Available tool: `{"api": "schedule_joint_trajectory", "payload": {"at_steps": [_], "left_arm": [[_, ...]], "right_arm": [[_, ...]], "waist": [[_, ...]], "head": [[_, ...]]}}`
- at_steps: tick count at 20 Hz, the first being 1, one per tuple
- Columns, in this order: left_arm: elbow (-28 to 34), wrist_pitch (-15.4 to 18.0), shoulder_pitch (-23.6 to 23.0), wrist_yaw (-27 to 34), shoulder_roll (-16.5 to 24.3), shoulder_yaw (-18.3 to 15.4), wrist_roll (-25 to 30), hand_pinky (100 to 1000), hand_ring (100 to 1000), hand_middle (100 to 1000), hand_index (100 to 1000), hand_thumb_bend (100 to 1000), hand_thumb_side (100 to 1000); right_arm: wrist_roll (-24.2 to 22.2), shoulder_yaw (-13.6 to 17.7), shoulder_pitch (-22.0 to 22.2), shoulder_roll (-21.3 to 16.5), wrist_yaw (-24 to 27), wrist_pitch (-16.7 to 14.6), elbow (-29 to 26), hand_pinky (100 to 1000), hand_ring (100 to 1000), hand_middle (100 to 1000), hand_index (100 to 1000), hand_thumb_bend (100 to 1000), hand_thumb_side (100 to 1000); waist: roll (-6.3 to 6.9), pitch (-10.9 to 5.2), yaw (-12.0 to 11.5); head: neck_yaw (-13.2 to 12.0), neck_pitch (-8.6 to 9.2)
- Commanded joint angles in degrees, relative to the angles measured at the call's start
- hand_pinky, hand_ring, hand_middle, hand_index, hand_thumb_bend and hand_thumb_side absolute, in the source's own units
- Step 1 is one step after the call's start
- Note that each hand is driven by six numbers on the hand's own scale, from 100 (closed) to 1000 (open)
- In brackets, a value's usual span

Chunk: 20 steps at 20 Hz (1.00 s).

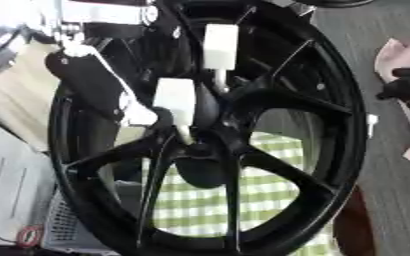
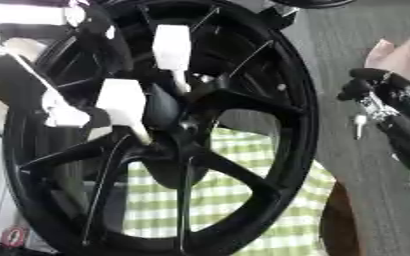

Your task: Pull the pin out of the wheel hub.

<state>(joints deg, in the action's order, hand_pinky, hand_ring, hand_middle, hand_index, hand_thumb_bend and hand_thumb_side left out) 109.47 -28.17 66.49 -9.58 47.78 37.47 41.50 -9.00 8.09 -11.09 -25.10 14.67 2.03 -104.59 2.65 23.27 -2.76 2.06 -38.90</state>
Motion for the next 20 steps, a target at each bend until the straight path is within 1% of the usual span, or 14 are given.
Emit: {"api": "schedule_joint_trajectory", "payload": {"at_steps": [1, 3, 6, 14, 15, 16, 17, 19, 20], "left_arm": [[-0.61, -9.79, 0.43, -0.61, 0.39, -0.77, 8.53, 747, 688, 584, 742, 495, 241], [-1.04, -10.27, 0.20, -0.68, 0.12, -0.59, 8.22, 749, 699, 600, 756, 512, 247], [-1.53, -10.67, -0.02, -1.10, -0.19, -0.20, 7.96, 751, 704, 606, 759, 508, 248], [-2.19, -10.32, -0.17, -1.64, -0.64, 0.25, 8.07, 751, 704, 606, 758, 502, 247], [-2.18, -10.29, -0.18, -1.62, -0.68, 0.22, 8.05, 703, 633, 504, 662, 414, 183], [-1.88, -10.34, -0.34, -1.27, -1.02, -0.10, 7.69, 700, 627, 496, 655, 406, 175], [-1.61, -10.53, -0.48, -0.67, -1.17, -0.27, 7.11, 695, 614, 481, 641, 384, 137], [-1.17, -11.12, -0.70, 0.70, -1.22, -0.40, 5.62, 684, 594, 450, 609, 356, 125], [-0.97, -11.32, -0.77, 1.18, -1.20, -0.37, 4.95, 681, 581, 421, 579, 327, 101]], "right_arm": [[0.15, 0.37, -0.51, -0.59, -0.44, 0.02, -0.48, 966, 676, 605, 765, 335, 472], [0.15, 0.37, -0.49, -0.48, -0.45, 0.06, -0.44, 966, 676, 605, 765, 335, 473], [0.17, 0.43, -0.45, -0.34, -0.41, 0.06, -0.42, 967, 676, 605, 766, 334, 474], [0.28, 0.55, -0.40, -0.23, -0.18, 0.11, -0.43, 967, 676, 605, 766, 334, 474], [0.30, 0.56, -0.39, -0.21, -0.17, 0.11, -0.42, 967, 677, 605, 766, 335, 476], [0.45, 0.69, -0.27, -0.11, -0.15, 0.17, -0.31, 967, 677, 605, 766, 335, 476], [0.60, 0.78, -0.19, -0.06, -0.13, 0.21, -0.25, 967, 677, 605, 766, 334, 476], [0.84, 0.88, -0.13, -0.01, -0.05, 0.27, -0.19, 967, 676, 605, 766, 334, 477], [0.92, 0.90, -0.11, 0.00, 0.00, 0.28, -0.19, 967, 676, 605, 766, 333, 478]], "waist": [[-0.25, -1.04, 0.07], [-0.28, -1.03, 0.07], [-0.29, -1.06, 0.14], [-0.31, -1.11, 0.23], [-0.32, -1.12, 0.23], [-0.39, -1.23, 0.23], [-0.42, -1.29, 0.21], [-0.44, -1.38, 0.20], [-0.45, -1.41, 0.21]], "head": [[-0.32, 0.73], [-0.33, 0.80], [-0.48, 0.89], [-0.60, 1.00], [-0.62, 1.01], [-0.73, 1.09], [-0.77, 1.12], [-0.88, 1.12], [-0.92, 1.16]]}}
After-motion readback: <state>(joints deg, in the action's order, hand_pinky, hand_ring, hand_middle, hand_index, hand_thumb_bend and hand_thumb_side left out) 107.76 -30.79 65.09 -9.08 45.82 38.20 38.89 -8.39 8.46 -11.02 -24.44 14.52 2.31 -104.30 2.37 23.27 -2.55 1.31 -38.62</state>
